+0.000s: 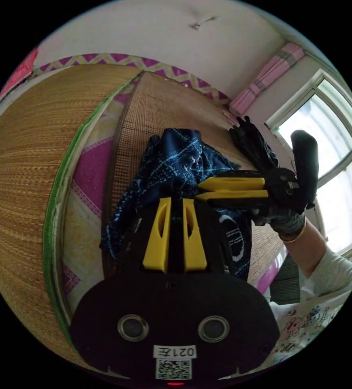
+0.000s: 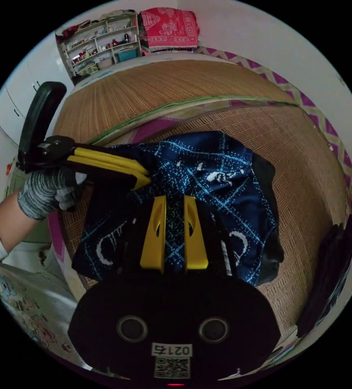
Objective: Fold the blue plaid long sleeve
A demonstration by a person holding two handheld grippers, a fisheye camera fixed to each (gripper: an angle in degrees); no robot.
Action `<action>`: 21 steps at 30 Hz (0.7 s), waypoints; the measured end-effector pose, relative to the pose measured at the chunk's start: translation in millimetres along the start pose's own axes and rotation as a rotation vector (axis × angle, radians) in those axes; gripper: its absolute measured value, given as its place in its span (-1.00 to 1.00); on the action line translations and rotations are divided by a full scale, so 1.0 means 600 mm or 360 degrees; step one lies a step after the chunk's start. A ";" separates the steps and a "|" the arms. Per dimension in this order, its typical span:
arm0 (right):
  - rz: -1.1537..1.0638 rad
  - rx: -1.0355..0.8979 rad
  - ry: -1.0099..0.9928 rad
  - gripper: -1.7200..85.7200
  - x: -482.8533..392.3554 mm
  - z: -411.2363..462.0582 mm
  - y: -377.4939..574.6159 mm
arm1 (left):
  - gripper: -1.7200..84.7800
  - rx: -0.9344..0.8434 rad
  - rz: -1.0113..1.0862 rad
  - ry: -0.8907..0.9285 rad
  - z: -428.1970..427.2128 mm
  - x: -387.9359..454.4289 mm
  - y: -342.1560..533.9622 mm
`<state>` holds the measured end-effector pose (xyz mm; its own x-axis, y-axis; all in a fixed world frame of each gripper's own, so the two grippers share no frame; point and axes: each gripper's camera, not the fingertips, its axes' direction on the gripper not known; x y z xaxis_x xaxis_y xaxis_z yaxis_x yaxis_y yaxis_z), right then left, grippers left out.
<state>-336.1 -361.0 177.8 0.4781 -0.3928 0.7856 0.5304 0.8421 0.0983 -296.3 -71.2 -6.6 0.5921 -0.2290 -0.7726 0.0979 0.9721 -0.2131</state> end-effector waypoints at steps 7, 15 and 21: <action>0.0737 0.0475 -0.0365 -0.78 0.205 -0.126 0.198 | -0.85 0.0155 -0.0057 0.0064 -0.082 0.014 0.064; 0.1294 0.0412 -0.0967 -0.70 0.334 -0.011 0.351 | -0.65 0.0234 -0.0446 0.0465 -0.111 -0.003 0.138; 0.1502 0.0565 -0.1229 -0.66 0.399 0.059 0.342 | -0.62 0.0133 -0.0589 0.0608 -0.096 -0.006 0.139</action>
<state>-137.8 -269.4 407.3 -0.0279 0.6278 0.7779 -0.0656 0.7754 -0.6281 -336.7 7.9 -56.2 0.1742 -0.5439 -0.8209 0.3174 0.8202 -0.4761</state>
